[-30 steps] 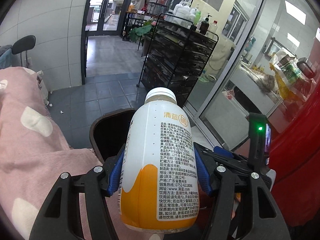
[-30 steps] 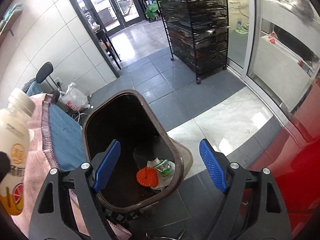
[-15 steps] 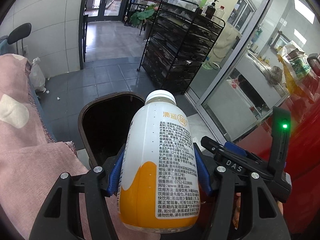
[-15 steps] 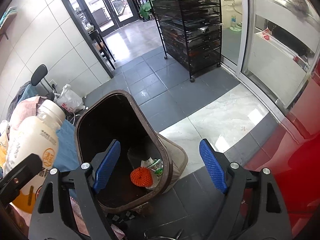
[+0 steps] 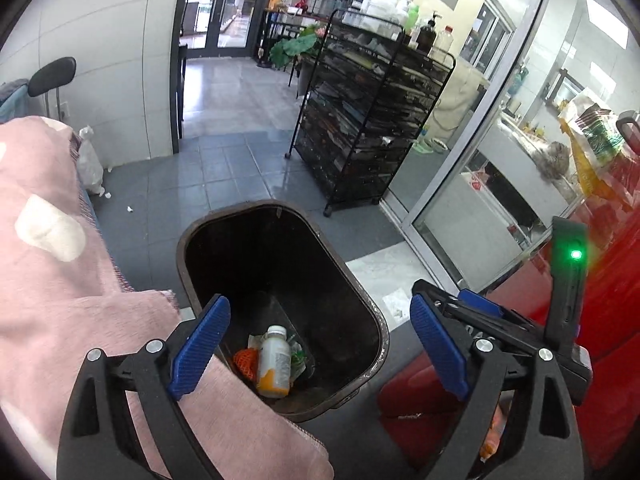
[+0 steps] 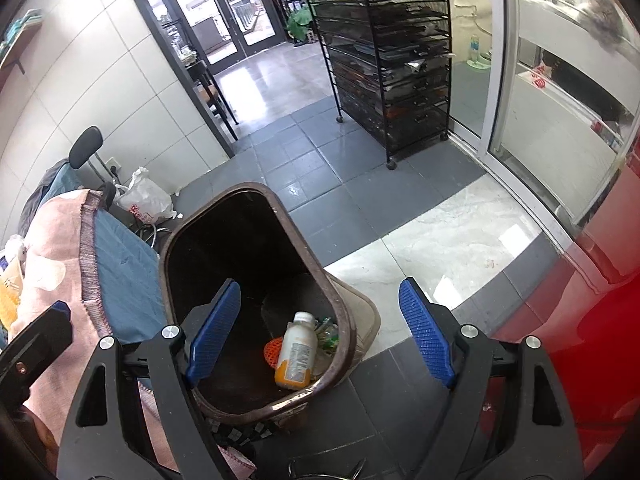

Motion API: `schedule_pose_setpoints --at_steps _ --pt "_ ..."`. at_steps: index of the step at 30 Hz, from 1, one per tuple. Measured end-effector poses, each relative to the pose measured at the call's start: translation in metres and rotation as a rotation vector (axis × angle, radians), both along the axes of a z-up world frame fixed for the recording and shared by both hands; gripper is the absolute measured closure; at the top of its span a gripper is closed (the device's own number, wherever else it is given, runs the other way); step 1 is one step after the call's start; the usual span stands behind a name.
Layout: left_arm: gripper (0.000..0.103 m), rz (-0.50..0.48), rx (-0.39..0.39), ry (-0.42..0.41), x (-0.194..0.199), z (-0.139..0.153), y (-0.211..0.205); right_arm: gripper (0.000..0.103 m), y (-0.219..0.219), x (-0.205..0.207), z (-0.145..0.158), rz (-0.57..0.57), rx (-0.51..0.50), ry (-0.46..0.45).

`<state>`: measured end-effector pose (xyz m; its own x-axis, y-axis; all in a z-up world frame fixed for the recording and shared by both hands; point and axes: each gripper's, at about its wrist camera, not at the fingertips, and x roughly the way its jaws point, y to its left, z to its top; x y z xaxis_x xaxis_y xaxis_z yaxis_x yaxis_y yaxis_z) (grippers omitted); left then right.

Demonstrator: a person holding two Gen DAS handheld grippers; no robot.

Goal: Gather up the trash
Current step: 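Move both tools back over the table of trash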

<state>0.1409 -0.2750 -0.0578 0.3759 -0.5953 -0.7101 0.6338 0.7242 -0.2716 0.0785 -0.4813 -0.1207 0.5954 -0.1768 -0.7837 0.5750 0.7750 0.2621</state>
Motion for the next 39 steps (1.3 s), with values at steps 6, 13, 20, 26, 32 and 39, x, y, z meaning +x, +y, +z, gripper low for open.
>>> schedule_pose_setpoints --at_steps 6,13,20,26,32,39 --pt "0.008 0.013 -0.042 -0.098 -0.022 0.026 0.023 0.016 0.017 0.006 0.014 0.053 -0.020 -0.039" --pt "0.006 0.073 -0.068 -0.174 -0.035 0.043 0.062 0.013 0.052 0.019 0.033 0.159 -0.049 -0.085" --pt "0.006 0.163 -0.124 -0.143 -0.035 0.052 0.107 0.013 0.091 0.031 0.046 0.269 -0.058 -0.110" --pt "0.006 0.265 -0.091 -0.206 -0.041 0.058 0.145 0.012 0.128 0.042 0.060 0.365 -0.072 -0.138" --pt "0.006 0.399 0.010 -0.228 -0.038 0.054 0.186 0.012 0.168 0.052 0.074 0.471 -0.095 -0.169" --pt "0.006 0.518 0.057 -0.205 -0.035 0.045 0.248 0.012 0.225 0.071 0.093 0.626 -0.122 -0.199"
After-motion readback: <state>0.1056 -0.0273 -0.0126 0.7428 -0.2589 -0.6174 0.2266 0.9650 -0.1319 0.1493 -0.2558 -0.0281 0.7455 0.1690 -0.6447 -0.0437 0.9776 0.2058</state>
